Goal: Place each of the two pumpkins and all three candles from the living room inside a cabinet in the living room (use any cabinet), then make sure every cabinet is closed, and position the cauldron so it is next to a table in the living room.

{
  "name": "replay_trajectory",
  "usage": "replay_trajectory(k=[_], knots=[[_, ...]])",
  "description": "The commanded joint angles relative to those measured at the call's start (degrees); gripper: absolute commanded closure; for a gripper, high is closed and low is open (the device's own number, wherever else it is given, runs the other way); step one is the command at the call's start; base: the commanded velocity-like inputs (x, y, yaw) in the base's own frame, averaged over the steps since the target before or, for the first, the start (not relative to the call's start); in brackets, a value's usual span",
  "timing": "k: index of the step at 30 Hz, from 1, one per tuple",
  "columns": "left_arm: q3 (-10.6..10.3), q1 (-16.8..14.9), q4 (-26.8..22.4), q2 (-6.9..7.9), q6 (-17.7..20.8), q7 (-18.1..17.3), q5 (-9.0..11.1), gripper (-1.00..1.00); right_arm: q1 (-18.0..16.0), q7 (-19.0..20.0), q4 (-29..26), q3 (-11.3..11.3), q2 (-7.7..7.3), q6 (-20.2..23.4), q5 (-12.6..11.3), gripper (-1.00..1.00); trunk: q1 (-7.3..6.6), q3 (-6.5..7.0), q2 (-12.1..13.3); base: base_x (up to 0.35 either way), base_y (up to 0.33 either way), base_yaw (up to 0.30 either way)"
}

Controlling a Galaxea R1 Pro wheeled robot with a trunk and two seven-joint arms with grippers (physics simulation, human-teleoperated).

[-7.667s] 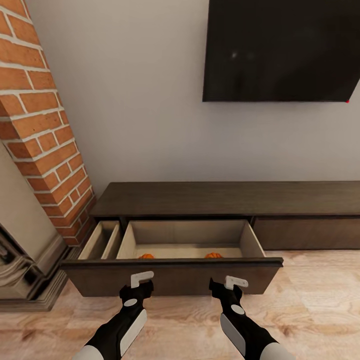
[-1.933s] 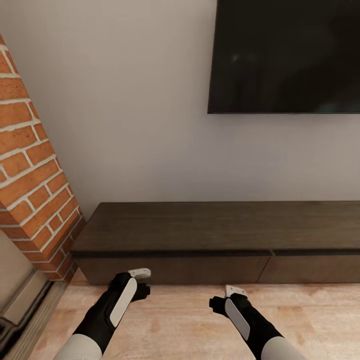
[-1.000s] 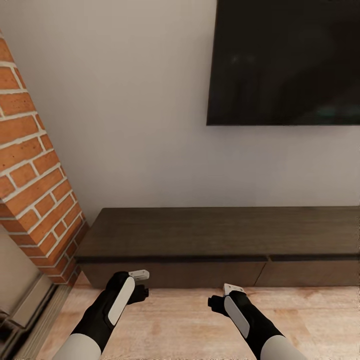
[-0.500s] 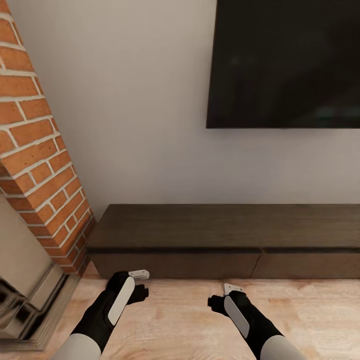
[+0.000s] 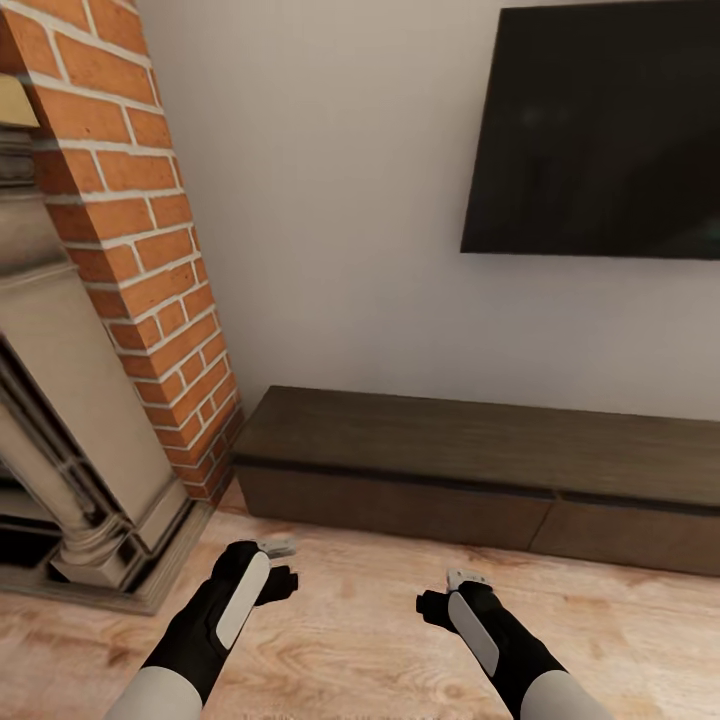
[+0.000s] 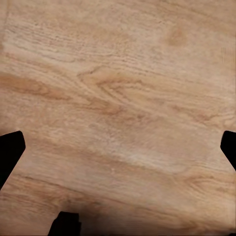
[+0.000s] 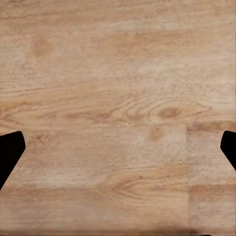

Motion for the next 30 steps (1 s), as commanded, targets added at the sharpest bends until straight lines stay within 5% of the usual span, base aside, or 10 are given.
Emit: replay_trajectory(k=[1,20,30], knots=[[-0.1,0.0,-0.1,0.00,0.1,0.6,0.6,-1.00,0.0,-0.6,-0.1,0.3,-0.06,0.1,-0.6,-1.00,-0.02,-0.05,0.0,-0.147,-0.198,0.286],[-0.1,0.0,-0.4,0.00,0.0,0.3,0.6,-1.00,0.0,-0.4,-0.1,0.3,-0.06,0.1,-0.5,-1.00,-0.02,-0.05,0.0,-0.047,-0.092,0.286],[-0.1,0.0,-0.7,0.00,0.0,0.4,0.6,-1.00,0.0,-0.2,-0.1,0.3,-0.06,0.0,-0.5,-1.00,-2.22,1.74,4.0,0.000,0.000,0.075]])
